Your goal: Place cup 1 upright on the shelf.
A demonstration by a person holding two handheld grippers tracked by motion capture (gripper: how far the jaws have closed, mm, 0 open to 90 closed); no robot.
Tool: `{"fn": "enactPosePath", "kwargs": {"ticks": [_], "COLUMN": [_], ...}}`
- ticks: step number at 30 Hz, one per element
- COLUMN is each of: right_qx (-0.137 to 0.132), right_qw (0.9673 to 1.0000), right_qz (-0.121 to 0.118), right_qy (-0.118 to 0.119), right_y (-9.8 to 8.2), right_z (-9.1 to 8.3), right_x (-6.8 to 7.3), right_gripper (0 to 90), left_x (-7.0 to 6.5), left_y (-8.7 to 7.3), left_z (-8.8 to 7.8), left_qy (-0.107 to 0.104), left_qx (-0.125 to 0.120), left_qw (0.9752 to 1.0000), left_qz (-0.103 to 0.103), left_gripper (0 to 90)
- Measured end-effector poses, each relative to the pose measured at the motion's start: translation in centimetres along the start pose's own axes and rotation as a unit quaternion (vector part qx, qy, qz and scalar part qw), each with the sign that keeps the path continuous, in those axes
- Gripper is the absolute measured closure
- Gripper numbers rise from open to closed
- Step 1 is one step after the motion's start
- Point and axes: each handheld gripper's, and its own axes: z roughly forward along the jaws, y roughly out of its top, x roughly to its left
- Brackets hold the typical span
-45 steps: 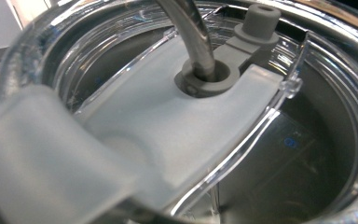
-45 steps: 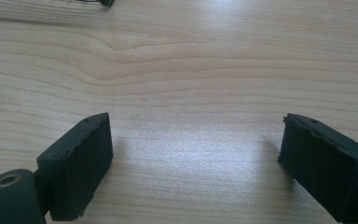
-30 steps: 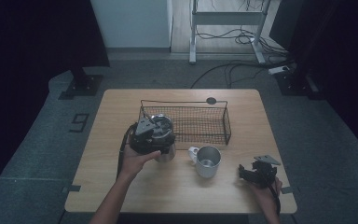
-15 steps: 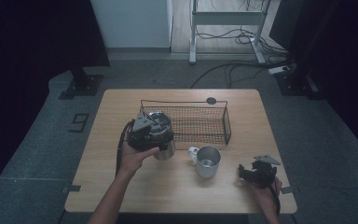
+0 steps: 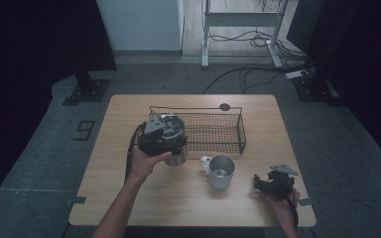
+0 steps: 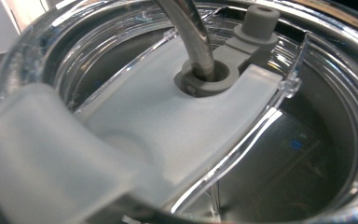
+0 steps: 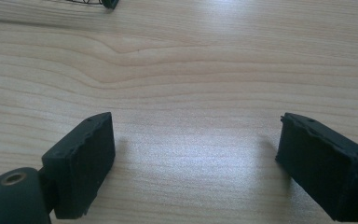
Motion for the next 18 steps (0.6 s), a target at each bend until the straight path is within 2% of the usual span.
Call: {"fn": "enactPosePath", "kwargs": {"ticks": [10, 18], "right_qx": [-0.001, -0.003], "right_qw": [1.0, 1.0], "right_qz": [-0.002, -0.001], "right_qy": [0.0, 0.0], "right_y": [0.0, 0.0], "right_z": [0.0, 0.0], "right_x": [0.0, 0.0], "right_gripper": [11.2, 11.3], "left_x": [0.2, 0.6], "left_y": [0.8, 1.4], "left_z": [0.2, 1.1], "left_qy": [0.004, 0.007], "left_qx": [-0.002, 0.002], "left_qw": [1.0, 1.0], "left_qz": [0.0, 0.005], "left_gripper": [4.0, 4.1]}}
